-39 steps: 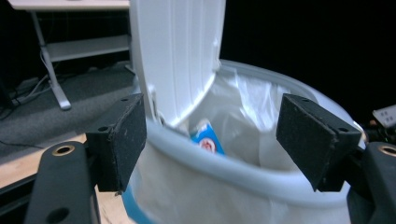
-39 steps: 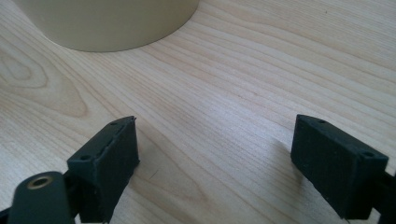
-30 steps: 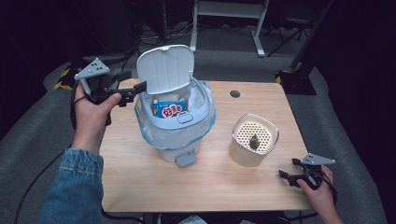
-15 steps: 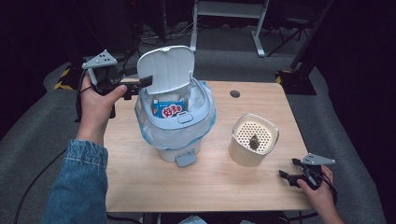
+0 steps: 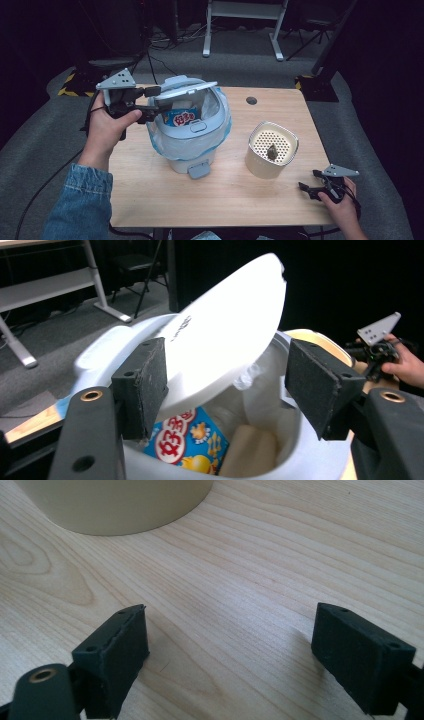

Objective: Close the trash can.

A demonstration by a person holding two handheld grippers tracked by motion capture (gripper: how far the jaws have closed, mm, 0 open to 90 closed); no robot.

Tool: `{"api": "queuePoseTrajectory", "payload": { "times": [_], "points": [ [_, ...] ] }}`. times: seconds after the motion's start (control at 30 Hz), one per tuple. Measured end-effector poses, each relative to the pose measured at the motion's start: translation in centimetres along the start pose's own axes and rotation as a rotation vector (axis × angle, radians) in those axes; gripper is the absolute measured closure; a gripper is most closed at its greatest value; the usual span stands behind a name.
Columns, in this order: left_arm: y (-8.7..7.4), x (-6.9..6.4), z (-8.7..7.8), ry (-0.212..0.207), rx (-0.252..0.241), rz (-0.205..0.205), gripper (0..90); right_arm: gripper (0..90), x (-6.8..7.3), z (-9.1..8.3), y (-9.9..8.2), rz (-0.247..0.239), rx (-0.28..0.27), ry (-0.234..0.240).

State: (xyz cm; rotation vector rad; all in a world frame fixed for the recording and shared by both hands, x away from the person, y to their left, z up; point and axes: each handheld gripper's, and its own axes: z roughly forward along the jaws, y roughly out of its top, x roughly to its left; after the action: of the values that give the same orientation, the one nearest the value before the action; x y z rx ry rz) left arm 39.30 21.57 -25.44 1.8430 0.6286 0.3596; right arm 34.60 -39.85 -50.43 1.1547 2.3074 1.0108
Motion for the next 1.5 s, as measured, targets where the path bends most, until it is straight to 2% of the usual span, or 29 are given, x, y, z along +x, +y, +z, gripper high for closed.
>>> {"api": "queuePoseTrajectory", "payload": {
  "times": [0.23, 0.4, 0.67, 0.87, 0.9, 0.97, 1.27, 1.33, 1.43, 1.5],
  "points": [
    [-0.4, -1.2, 0.9, -0.081, 0.027, -0.017, 42.3, 15.2, 0.0, 0.0, 0.0, 0.000, 0.000, 0.000],
    [-0.8, -1.4, 1.7, -0.105, 0.056, -0.036, 50.4, 15.1, 0.0, 0.0, 0.0, 0.000, 0.000, 0.000],
    [-1.2, -0.9, 3.4, -0.071, 0.075, -0.057, 50.5, 15.2, 0.0, 0.0, 0.0, 0.000, 0.000, 0.000],
    [-1.1, -1.0, 4.3, -0.024, 0.086, -0.025, 46.0, 15.1, 0.0, 0.0, 0.0, 0.000, 0.000, 0.000],
    [-1.1, -1.1, 4.4, -0.007, 0.087, -0.018, 45.7, 15.2, 0.0, 0.0, 0.0, 0.000, 0.000, 0.000],
    [-1.1, -1.5, 4.7, 0.048, 0.096, 0.031, 43.6, 15.1, 0.0, 0.0, 0.0, 0.000, 0.000, 0.000],
    [-1.0, -1.7, 5.1, 0.077, 0.098, 0.045, 42.8, 15.1, 0.0, 0.0, 0.0, 0.000, 0.000, 0.000],
    [-1.0, -1.8, 5.2, 0.072, 0.099, 0.033, 43.1, 15.1, 0.0, 0.0, 0.0, 0.000, 0.000, 0.000],
    [-0.7, -2.0, 5.2, 0.086, 0.127, 0.055, 43.7, 15.1, 0.0, 0.0, 0.0, 0.000, 0.000, 0.000],
    [-0.4, -2.4, 5.2, 0.108, 0.146, 0.086, 43.8, 15.1, 0.0, 0.0, 0.0, 0.000, 0.000, 0.000]
  ]
}}
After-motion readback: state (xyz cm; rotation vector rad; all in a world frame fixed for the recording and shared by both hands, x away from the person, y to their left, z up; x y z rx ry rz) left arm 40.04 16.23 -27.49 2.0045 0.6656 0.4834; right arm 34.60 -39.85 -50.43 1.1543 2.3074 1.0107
